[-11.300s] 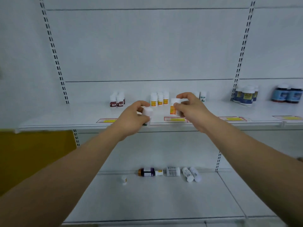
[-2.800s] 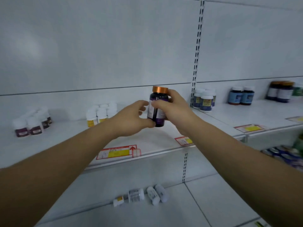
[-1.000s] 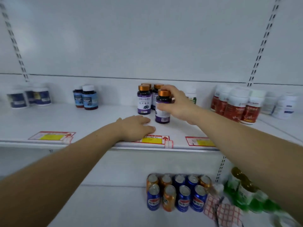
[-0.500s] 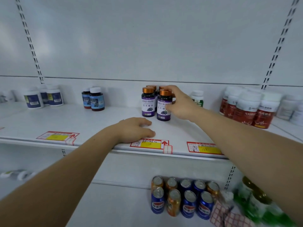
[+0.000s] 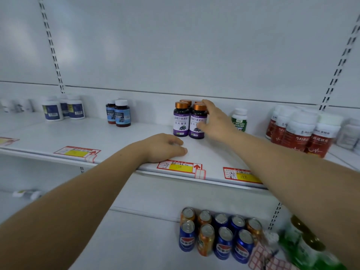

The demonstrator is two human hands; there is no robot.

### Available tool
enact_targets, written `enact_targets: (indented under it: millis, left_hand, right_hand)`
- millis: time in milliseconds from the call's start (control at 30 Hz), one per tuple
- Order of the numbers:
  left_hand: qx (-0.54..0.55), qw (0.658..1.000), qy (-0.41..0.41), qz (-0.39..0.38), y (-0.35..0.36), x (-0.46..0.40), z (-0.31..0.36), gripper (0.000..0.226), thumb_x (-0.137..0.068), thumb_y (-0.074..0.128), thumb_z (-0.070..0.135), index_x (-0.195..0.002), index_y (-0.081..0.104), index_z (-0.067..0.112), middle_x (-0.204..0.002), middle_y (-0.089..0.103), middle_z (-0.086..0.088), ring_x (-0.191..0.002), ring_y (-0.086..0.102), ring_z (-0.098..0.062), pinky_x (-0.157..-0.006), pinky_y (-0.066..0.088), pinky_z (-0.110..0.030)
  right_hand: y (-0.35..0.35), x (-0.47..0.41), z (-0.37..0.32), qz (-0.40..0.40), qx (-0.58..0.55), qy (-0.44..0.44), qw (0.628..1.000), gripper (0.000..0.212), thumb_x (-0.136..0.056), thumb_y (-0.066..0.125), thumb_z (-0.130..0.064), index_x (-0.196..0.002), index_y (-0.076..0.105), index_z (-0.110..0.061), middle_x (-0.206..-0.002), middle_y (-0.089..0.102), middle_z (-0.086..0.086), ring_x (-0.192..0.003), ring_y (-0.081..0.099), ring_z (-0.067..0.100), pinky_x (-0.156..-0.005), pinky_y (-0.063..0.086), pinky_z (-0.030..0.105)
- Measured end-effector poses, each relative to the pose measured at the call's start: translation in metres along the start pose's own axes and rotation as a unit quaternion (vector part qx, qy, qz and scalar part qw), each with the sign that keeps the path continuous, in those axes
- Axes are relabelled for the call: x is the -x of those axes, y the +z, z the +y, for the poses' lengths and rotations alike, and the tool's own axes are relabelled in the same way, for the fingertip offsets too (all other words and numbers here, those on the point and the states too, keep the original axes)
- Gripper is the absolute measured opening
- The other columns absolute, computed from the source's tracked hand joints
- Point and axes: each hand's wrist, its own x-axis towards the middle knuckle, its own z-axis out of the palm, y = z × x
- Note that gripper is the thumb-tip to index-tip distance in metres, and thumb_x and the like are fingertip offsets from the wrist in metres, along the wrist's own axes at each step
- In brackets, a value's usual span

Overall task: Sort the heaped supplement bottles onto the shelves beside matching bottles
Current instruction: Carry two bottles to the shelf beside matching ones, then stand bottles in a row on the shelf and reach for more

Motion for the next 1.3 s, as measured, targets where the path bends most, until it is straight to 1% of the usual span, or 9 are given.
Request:
enact_targets:
  millis: [67,167,367,467,633,867,967,1100,1300]
  left_hand:
    - [0.02,1.0,-0.007,0.02,-0.005,0.005,0.0,0.05,-0.092,0.049,0.049,-0.138,0.044,0.032,-0.148,0.037,0.002,-0.131,0.037,-0.018,-0.108,0.028,-0.034]
    - [0.005,0.999,0.002,0.05,-0.017,0.021,-0.005,0.049,-0.091,0.051,0.049,-0.138,0.044,0.033,-0.15,0.035,0.004,-0.134,0.035,-0.017,-0.107,0.025,-0.033]
    - [-0.034,0.994,-0.024,0.103,-0.056,0.101,-0.061,0.055,-0.087,0.055,0.051,-0.138,0.042,0.034,-0.151,0.032,0.007,-0.136,0.032,-0.015,-0.108,0.025,-0.031]
    - [-0.053,0.99,-0.054,0.122,-0.075,0.16,-0.119,0.057,-0.087,0.056,0.05,-0.139,0.041,0.034,-0.15,0.034,0.008,-0.135,0.033,-0.014,-0.104,0.026,-0.027]
    - [-0.087,0.979,-0.147,0.109,-0.1,0.265,-0.241,0.061,-0.088,0.057,0.048,-0.143,0.036,0.031,-0.152,0.031,0.006,-0.138,0.031,-0.015,-0.109,0.024,-0.028]
    - [-0.037,0.951,-0.295,0.085,-0.1,0.382,-0.401,0.065,-0.087,0.059,0.049,-0.143,0.035,0.029,-0.151,0.035,0.005,-0.134,0.038,-0.017,-0.109,0.029,-0.03]
    - [0.006,0.944,-0.318,0.085,-0.093,0.393,-0.452,0.063,-0.087,0.06,0.046,-0.143,0.036,0.028,-0.148,0.039,0.002,-0.13,0.042,-0.017,-0.106,0.033,-0.029]
    - [0.053,0.945,-0.315,0.068,-0.079,0.369,-0.517,0.062,-0.089,0.06,0.042,-0.143,0.036,0.025,-0.15,0.034,0.002,-0.127,0.045,-0.015,-0.098,0.033,-0.022]
    - [0.054,0.951,-0.305,-0.003,-0.066,0.293,-0.624,0.064,-0.091,0.055,0.044,-0.147,0.03,0.025,-0.155,0.023,0.003,-0.138,0.03,-0.018,-0.111,0.025,-0.028]
  right_hand:
    - [-0.007,0.0,-0.006,0.013,0.023,-0.008,1.0,0.076,-0.089,0.064,-0.03,-0.15,0.019,-0.026,-0.146,0.034,0.012,-0.13,0.042,0.03,-0.103,0.039,0.041]
    - [-0.019,0.002,-0.028,0.032,0.062,-0.032,0.997,0.07,-0.089,0.06,-0.036,-0.149,0.025,-0.024,-0.15,0.028,0.009,-0.137,0.03,0.028,-0.106,0.032,0.039]
    - [0.0,0.008,-0.127,-0.041,0.098,-0.092,0.99,0.065,-0.092,0.053,-0.047,-0.148,0.029,-0.023,-0.151,0.031,0.006,-0.137,0.031,0.025,-0.107,0.029,0.035]
    - [0.036,0.015,-0.203,-0.071,0.082,-0.135,0.985,0.066,-0.092,0.053,-0.048,-0.148,0.029,-0.023,-0.152,0.031,0.006,-0.137,0.033,0.026,-0.107,0.03,0.034]
    - [0.128,0.038,-0.346,-0.132,0.047,-0.217,0.966,0.065,-0.091,0.052,-0.052,-0.146,0.033,-0.023,-0.149,0.037,0.006,-0.133,0.038,0.026,-0.104,0.033,0.034]
    - [0.255,0.088,-0.504,-0.231,-0.009,-0.304,0.924,0.061,-0.092,0.055,-0.047,-0.145,0.036,-0.025,-0.15,0.039,0.003,-0.133,0.04,0.023,-0.106,0.035,0.034]
    - [0.316,0.089,-0.524,-0.285,0.01,-0.289,0.914,0.061,-0.092,0.054,-0.048,-0.145,0.036,-0.025,-0.15,0.038,0.004,-0.133,0.041,0.025,-0.107,0.036,0.037]
    - [0.399,0.06,-0.514,-0.324,0.03,-0.233,0.917,0.062,-0.09,0.055,-0.051,-0.143,0.038,-0.025,-0.147,0.041,0.006,-0.13,0.043,0.025,-0.104,0.038,0.035]
    - [0.519,-0.011,-0.473,-0.354,0.033,-0.119,0.927,0.064,-0.09,0.055,-0.05,-0.143,0.038,-0.019,-0.145,0.043,0.008,-0.127,0.045,0.025,-0.098,0.039,0.031]
